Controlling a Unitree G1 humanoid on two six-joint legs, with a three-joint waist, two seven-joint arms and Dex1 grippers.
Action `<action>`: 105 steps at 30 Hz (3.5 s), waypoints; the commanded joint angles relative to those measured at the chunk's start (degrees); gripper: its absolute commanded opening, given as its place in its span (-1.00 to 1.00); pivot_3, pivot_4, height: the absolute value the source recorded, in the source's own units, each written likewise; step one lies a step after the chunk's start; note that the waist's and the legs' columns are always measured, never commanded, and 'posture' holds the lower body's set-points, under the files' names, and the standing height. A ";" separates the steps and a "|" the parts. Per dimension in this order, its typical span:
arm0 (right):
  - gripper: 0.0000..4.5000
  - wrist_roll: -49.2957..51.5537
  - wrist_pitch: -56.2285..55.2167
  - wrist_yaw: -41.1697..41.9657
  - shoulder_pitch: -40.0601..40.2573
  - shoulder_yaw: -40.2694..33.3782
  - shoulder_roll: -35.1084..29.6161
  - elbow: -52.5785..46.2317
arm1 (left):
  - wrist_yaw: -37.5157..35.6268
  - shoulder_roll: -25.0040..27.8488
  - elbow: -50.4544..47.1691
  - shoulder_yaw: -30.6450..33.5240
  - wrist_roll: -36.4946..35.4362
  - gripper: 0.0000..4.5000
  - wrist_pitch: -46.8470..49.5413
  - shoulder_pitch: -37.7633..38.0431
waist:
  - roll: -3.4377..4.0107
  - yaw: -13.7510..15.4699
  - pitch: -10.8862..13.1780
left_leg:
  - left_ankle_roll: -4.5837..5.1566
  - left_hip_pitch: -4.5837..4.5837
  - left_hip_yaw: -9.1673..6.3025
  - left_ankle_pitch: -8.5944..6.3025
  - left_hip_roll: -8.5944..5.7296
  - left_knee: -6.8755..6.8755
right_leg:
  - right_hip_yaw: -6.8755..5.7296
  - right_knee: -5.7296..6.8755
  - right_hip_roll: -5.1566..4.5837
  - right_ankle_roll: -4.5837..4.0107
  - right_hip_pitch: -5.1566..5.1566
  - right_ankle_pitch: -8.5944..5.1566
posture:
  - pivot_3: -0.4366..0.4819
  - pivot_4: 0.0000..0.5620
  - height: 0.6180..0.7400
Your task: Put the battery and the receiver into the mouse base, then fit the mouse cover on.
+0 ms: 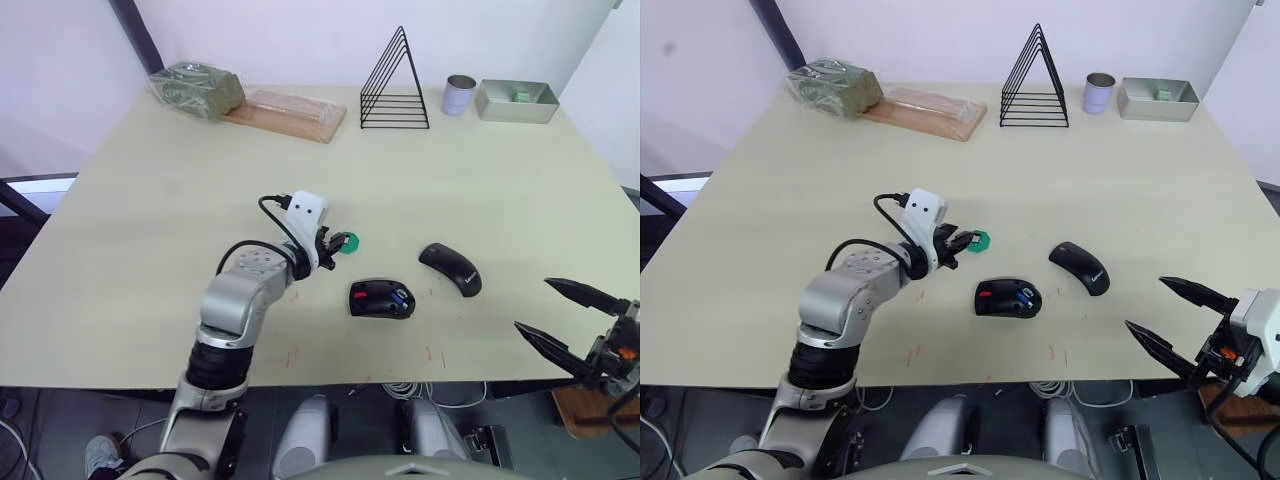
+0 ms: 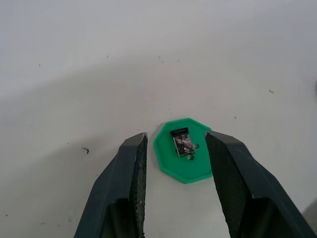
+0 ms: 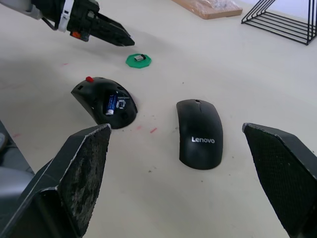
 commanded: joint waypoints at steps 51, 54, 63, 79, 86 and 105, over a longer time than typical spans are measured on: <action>1.00 1.26 -1.91 4.36 2.23 -2.61 0.29 -0.25 | 6.94 -9.42 5.95 -2.29 7.09 -0.49 -3.85 -1.10 | 0.00 0.03 0.00 | 0.00 -0.03 0.00 0.00 -0.11 0.00 | -0.05 -0.01 -0.09 0.01 0.00 0.00 | -0.05 -0.47 1.00; 1.00 1.31 -1.87 4.41 2.26 -2.63 0.24 -0.21 | 7.07 -9.70 5.98 -2.27 7.26 -0.49 -3.43 -1.25 | 0.00 0.02 0.00 | 0.00 -0.03 0.00 0.00 -0.11 0.00 | -0.05 -0.01 -0.09 0.01 0.00 0.00 | -0.05 -0.47 1.00; 1.00 1.66 -1.47 4.19 2.40 -2.78 0.25 -0.45 | 7.62 -9.96 4.72 -1.14 7.09 -0.49 -1.01 -1.35 | 0.00 0.02 0.00 | 0.00 -0.03 0.00 0.00 -0.11 0.00 | -0.05 -0.01 -0.10 0.01 0.00 -0.01 | -0.05 -0.47 1.00; 1.00 1.93 -1.08 3.67 2.12 -2.56 0.18 -0.51 | 7.87 -9.86 5.03 -1.13 7.05 -0.49 -0.40 -1.22 | 0.00 0.01 0.00 | 0.00 -0.02 0.00 0.00 -0.12 0.00 | -0.05 -0.01 -0.10 0.01 0.00 -0.01 | -0.05 -0.47 1.00; 1.00 1.92 -1.01 3.42 2.13 -2.26 0.29 -0.80 | 7.79 -9.60 4.94 -1.16 7.09 -0.49 -0.53 -1.12 | 0.00 0.01 0.00 | 0.00 -0.02 0.00 0.00 -0.12 0.00 | -0.05 -0.01 -0.10 0.01 0.00 -0.01 | -0.05 -0.47 1.00; 1.00 2.09 -0.79 3.02 2.12 -2.07 0.29 -1.18 | 7.24 -9.21 4.40 -1.57 6.86 -0.69 -1.06 -1.14 | 0.00 0.02 0.00 | 0.00 -0.03 -0.01 0.00 -0.12 0.00 | -0.05 -0.01 -0.10 0.01 0.00 -0.01 | -0.05 -0.47 1.00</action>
